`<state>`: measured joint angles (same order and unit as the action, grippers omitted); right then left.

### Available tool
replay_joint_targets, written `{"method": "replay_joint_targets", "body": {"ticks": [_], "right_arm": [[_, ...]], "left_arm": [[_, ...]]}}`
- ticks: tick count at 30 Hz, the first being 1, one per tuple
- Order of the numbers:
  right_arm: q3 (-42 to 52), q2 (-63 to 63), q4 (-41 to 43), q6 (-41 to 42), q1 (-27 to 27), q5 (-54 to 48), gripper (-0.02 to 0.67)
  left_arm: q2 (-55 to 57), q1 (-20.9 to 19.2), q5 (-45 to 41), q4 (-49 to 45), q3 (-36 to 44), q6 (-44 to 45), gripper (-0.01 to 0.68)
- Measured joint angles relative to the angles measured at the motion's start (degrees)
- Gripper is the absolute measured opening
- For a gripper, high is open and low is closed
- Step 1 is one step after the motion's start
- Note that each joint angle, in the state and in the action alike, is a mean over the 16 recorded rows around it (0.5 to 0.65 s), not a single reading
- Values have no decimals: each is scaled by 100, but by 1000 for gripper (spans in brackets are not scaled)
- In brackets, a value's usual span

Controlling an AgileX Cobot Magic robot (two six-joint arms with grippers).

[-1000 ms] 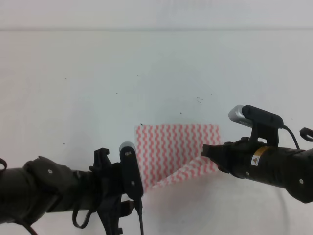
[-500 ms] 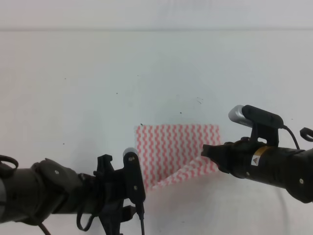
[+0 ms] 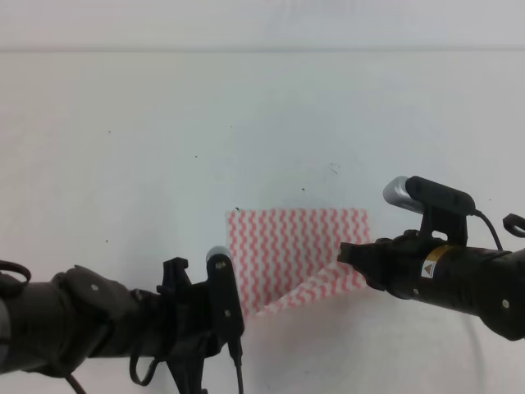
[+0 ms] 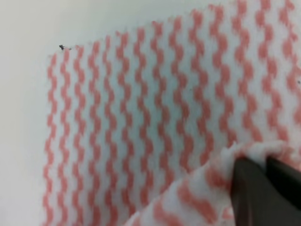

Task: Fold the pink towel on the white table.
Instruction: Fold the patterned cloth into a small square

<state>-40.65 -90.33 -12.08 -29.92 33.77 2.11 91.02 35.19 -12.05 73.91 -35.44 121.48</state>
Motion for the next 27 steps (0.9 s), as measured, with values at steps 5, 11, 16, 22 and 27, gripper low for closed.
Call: {"method": "replay_joint_targets", "body": {"ticks": [5,11,16,22,27], "right_arm": [[0,0,0,0,0,0,-17],[1,5,2,1,-1,22,-17],[1,5,2,1,-1,41,-17],[1,5,2,1,-1,67,-17],[-1,5,2,1,-1,94,-17]], "left_arm": [[-19,0,103,285,-46,-26,32],[-19,0,291,670,-152,-35,-3],[-19,0,418,895,-249,-35,-4],[-19,0,548,1051,-326,-29,-4],[-19,0,664,1141,-350,-37,-4]]}}
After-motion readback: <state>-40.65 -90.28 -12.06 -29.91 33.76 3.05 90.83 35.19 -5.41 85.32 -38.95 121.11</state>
